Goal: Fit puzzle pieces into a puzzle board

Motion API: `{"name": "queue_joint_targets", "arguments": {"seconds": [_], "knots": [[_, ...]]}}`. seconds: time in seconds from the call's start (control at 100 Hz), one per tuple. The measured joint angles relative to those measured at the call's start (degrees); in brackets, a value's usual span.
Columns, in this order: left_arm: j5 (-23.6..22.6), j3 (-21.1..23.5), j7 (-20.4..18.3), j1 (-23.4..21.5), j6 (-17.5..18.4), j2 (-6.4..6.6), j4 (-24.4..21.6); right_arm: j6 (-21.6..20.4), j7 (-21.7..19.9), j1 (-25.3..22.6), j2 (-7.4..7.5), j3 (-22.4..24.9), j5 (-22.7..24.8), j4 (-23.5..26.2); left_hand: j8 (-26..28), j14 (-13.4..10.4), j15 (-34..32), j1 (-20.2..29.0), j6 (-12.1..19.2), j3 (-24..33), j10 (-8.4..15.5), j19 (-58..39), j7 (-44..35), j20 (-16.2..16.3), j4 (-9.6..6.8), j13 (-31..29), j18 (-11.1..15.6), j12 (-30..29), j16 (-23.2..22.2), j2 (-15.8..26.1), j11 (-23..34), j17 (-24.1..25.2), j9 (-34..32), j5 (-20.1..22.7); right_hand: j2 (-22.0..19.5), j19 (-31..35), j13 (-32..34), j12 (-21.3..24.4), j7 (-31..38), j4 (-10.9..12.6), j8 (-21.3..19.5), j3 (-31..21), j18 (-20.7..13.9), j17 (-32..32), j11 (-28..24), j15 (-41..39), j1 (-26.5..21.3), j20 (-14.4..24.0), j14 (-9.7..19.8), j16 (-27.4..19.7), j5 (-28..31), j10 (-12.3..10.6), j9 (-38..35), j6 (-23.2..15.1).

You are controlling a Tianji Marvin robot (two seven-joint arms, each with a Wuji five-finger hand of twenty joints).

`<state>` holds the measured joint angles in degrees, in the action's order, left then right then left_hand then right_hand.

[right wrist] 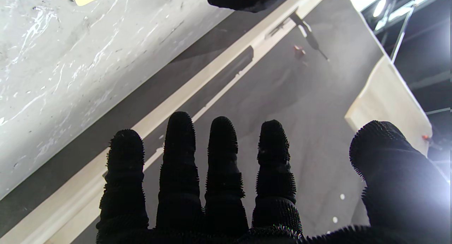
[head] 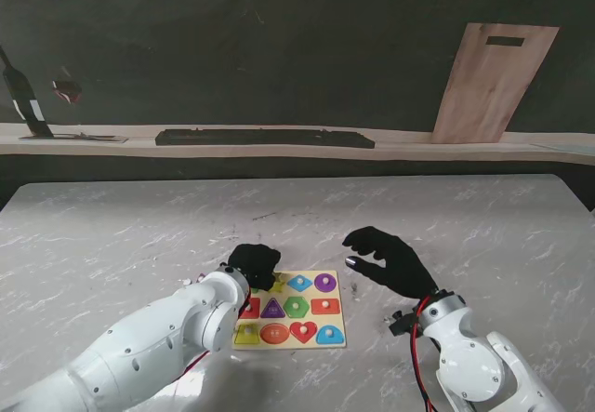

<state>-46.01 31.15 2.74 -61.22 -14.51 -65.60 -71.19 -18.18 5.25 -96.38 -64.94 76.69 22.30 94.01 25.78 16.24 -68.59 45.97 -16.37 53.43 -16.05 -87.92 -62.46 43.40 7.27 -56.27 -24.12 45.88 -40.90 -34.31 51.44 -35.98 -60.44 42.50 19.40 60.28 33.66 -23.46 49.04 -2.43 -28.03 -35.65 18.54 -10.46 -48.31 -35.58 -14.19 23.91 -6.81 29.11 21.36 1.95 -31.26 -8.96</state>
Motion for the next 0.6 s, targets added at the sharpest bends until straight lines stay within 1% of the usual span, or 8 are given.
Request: {"name": "queue_joint_targets", "arguments": {"seconds": [0.17, 0.32, 0.42, 0.6], "knots": [[-0.4, -1.7, 0.0, 1.0, 0.4, 0.0, 0.8, 0.0, 0.0, 0.0, 0.0, 0.0, 0.0, 0.0, 0.0, 0.0, 0.0, 0.0, 0.0, 0.0, 0.0, 0.0, -0.5, 0.0, 0.0, 0.0, 0.0, 0.2, -0.1, 0.0, 0.1, 0.3, 0.0, 0.0, 0.0, 0.0, 0.0, 0.0, 0.0, 0.0, 0.0, 0.0, 0.0, 0.0, 0.0, 0.0, 0.0, 0.0, 0.0, 0.0, 0.0, 0.0, 0.0, 0.0], [-0.7, -2.1, 0.0, 1.2, 0.9, 0.0, 1.2, 0.0, 0.0, 0.0, 0.0, 0.0, 0.0, 0.0, 0.1, 0.0, -0.2, -0.1, 0.0, 0.0, 0.1, 0.0, -0.6, 0.0, 0.0, 0.0, 0.0, 0.9, -0.7, 0.0, 0.5, 0.5, 0.0, 0.0, 0.0, 0.0, 0.0, 0.0, 0.0, 0.0, 0.0, 0.0, 0.0, 0.0, 0.0, 0.0, 0.0, 0.0, 0.0, 0.0, 0.0, 0.0, 0.0, 0.0], [-2.0, -3.0, 0.0, 1.5, 1.6, 0.09, 1.5, 0.0, 0.0, 0.0, 0.0, 0.0, 0.0, 0.0, 0.1, 0.0, -0.7, -0.1, 0.0, 0.0, 0.2, 0.0, -0.6, 0.0, 0.0, 0.0, 0.0, 1.1, -0.7, 0.0, 0.7, 0.7, 0.0, 0.0, 0.0, 0.0, 0.0, 0.0, 0.0, 0.0, 0.0, 0.0, 0.0, 0.0, 0.0, 0.0, 0.0, 0.0, 0.0, 0.0, 0.0, 0.0, 0.0, 0.0], [-2.2, -3.1, -0.2, 1.7, 2.0, 0.15, 1.5, 0.0, -0.1, 0.1, 0.0, 0.0, -0.1, 0.0, 0.2, -0.1, -0.7, -0.1, 0.1, 0.0, 0.3, 0.0, -0.6, 0.0, 0.0, 0.0, 0.0, 1.6, -0.8, 0.0, 0.7, 1.0, 0.2, -0.1, 0.0, 0.0, 0.0, 0.0, 0.0, 0.0, 0.0, 0.0, 0.0, 0.0, 0.0, 0.0, 0.0, 0.0, 0.0, 0.0, 0.0, 0.0, 0.0, 0.0]]}}
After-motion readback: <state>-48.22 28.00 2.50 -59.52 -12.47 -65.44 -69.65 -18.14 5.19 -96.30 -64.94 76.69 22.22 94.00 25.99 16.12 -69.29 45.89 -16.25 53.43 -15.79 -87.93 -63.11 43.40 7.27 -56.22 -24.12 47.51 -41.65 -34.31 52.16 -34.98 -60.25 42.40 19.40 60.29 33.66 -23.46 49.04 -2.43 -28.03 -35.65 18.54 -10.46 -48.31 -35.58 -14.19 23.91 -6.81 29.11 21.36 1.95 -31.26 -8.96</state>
